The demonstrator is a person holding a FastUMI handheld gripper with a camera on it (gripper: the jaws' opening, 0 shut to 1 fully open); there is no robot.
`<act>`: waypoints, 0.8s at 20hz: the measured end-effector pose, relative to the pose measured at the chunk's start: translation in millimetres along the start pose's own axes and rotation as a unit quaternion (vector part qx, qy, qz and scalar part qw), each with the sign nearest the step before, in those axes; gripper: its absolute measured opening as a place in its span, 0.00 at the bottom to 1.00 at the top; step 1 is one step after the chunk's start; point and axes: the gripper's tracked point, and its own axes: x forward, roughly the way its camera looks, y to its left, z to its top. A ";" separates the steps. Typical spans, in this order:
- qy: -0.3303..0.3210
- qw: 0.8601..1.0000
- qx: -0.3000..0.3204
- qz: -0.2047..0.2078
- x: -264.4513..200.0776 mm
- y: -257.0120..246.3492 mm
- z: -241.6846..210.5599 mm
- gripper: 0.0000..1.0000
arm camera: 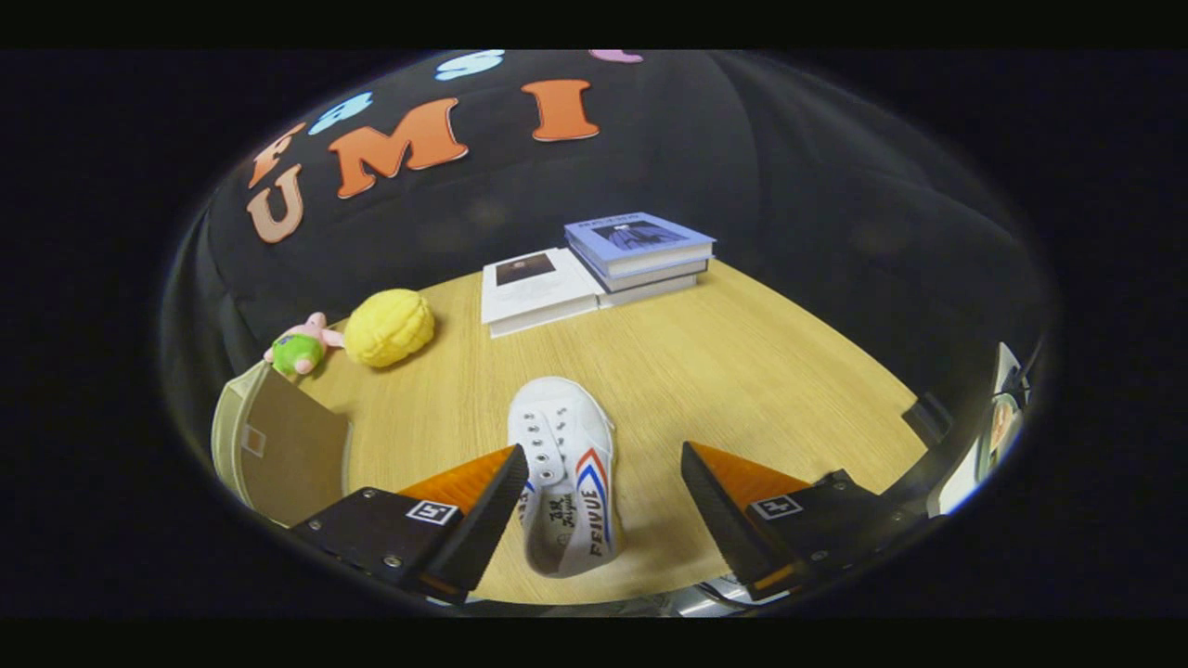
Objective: Open the storage box then place both shoes into the box .Put the left shoe in first, then the right shoe, with the right side of both shoes facing outward in a uniform manner.
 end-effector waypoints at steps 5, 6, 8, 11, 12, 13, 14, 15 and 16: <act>0.069 0.997 0.000 0.014 26.5 0.7 -39.3 0.88; 0.074 0.997 -0.003 0.018 29.2 1.6 -41.6 0.79; 0.084 0.996 0.007 0.040 34.6 11.9 -43.0 0.63; 0.096 0.995 -0.001 0.041 38.4 12.5 -42.9 0.32; 0.091 0.995 -0.004 0.039 37.8 10.6 -41.3 0.25; 0.086 0.996 0.007 0.032 37.5 7.2 -36.9 0.19; 0.084 0.996 0.019 0.027 37.0 6.2 -33.2 0.05; 0.084 0.996 0.032 0.023 34.8 7.0 -33.6 0.03; 0.081 0.996 0.039 0.020 29.1 8.9 -30.1 0.02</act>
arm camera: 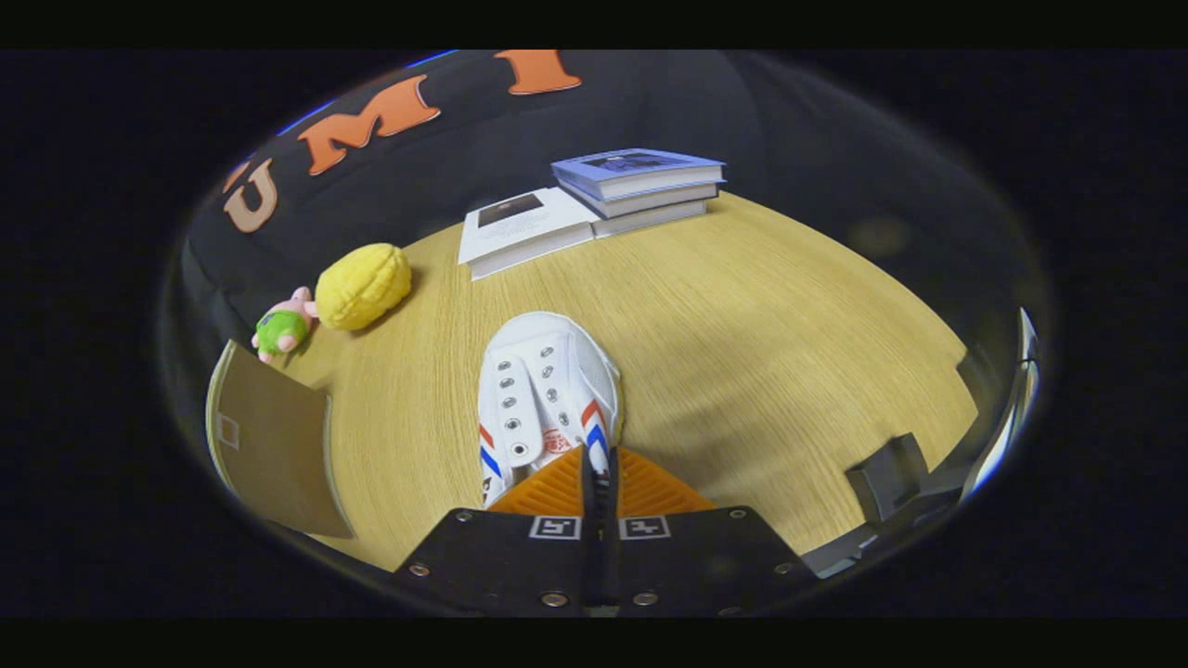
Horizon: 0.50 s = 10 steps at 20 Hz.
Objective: Open the storage box then place both shoes into the box .Put the left shoe in first, then the right shoe, with the right side of both shoes facing outward in a uniform manner.
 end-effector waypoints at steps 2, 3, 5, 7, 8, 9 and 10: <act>-0.012 1.000 0.014 0.006 -16.4 10.4 10.0 0.01; -0.020 0.999 0.022 0.015 -19.8 20.4 21.8 0.01; -0.041 0.998 0.030 0.029 -31.7 42.5 40.1 0.01; -0.057 0.997 0.033 0.042 -45.6 63.5 54.2 0.01; -0.065 0.996 0.034 0.052 -51.2 75.8 60.1 0.00; -0.070 0.995 0.036 0.061 -56.5 88.4 64.2 0.00; -0.072 0.994 0.039 0.067 -60.8 100.2 67.7 0.00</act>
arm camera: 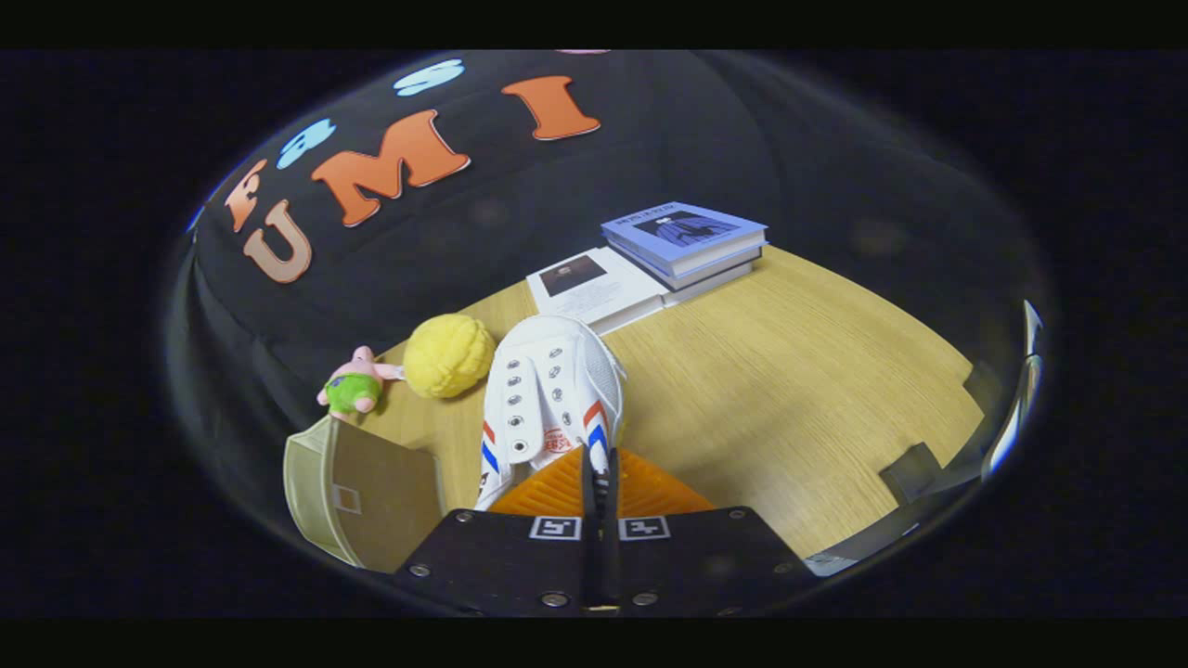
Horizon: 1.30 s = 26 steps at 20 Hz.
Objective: Open the storage box then place both shoes into the box .Put the left shoe in first, then the right shoe, with the right side of both shoes facing outward in a uniform manner.
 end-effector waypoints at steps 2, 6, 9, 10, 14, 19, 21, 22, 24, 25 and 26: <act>-0.002 1.000 -0.002 0.009 -10.1 22.5 2.0 0.00; -0.013 0.999 -0.013 0.029 -31.2 73.3 2.2 0.00; -0.007 0.999 -0.016 0.049 -41.8 115.1 -11.3 0.00; -0.005 0.998 -0.017 0.053 -44.1 127.1 -16.5 0.00; 0.005 0.997 -0.039 0.073 -56.1 177.0 -38.4 0.00; 0.024 0.993 -0.066 0.093 -58.5 226.0 -72.8 0.00; 0.035 0.992 -0.076 0.095 -54.8 238.3 -88.3 0.00; 0.041 0.991 -0.078 0.096 -52.1 244.2 -95.4 0.00; 0.059 0.990 -0.081 0.098 -48.4 254.2 -110.6 0.01; 0.066 0.990 -0.079 0.097 -46.5 258.6 -116.2 0.01; 0.072 0.989 -0.084 0.096 -44.1 262.3 -120.7 0.01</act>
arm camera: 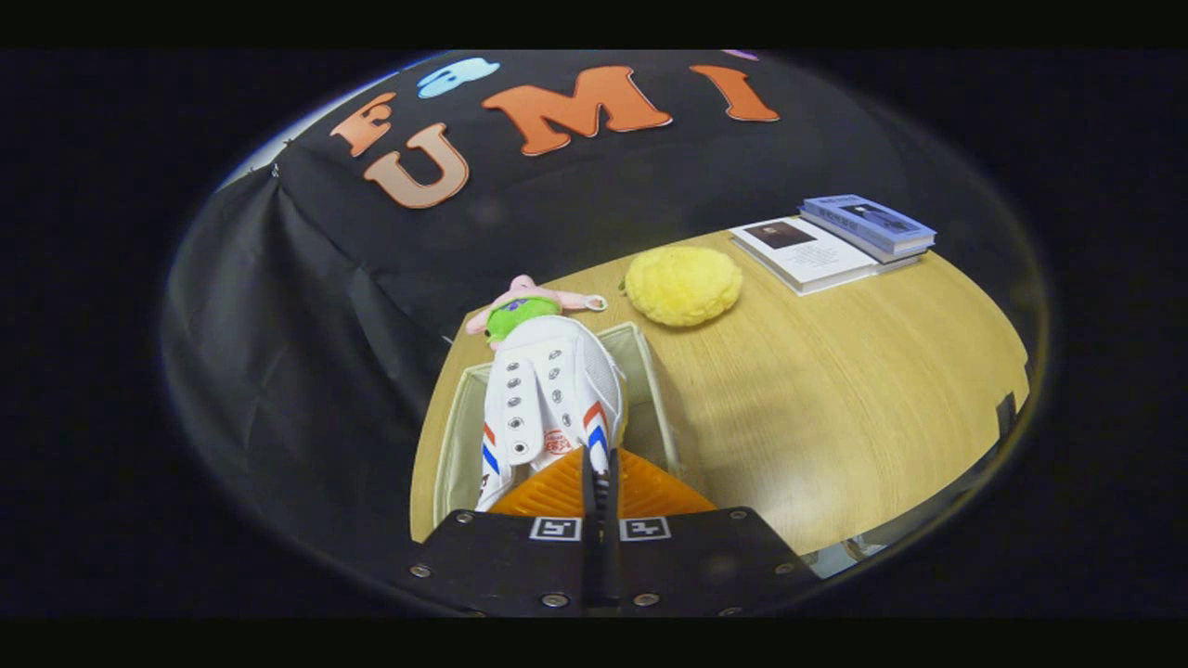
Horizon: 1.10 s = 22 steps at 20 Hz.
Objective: Open the storage box then place both shoes into the box .Put the left shoe in first, then the right shoe, with the right side of both shoes facing outward in a uniform manner.
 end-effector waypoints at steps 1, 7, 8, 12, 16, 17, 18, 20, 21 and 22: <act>0.005 1.000 -0.008 -0.006 3.6 1.1 -3.1 0.01; 0.029 0.999 -0.043 -0.005 6.4 8.1 -6.7 0.20; 0.021 0.999 -0.037 0.009 1.7 12.5 -0.5 0.32; -0.019 0.999 -0.032 0.013 -20.4 2.5 35.9 0.99; -0.060 0.998 -0.030 0.008 -43.2 -18.0 74.3 0.98; -0.072 0.997 -0.030 0.006 -49.5 -22.2 85.9 0.98; -0.085 0.996 -0.031 0.004 -54.7 -28.8 96.6 0.98; -0.111 0.993 -0.036 -0.003 -69.9 -39.3 118.9 0.98; -0.125 0.991 -0.041 -0.007 -77.8 -44.0 130.2 0.98; -0.138 0.989 -0.045 -0.011 -85.6 -49.1 141.2 0.98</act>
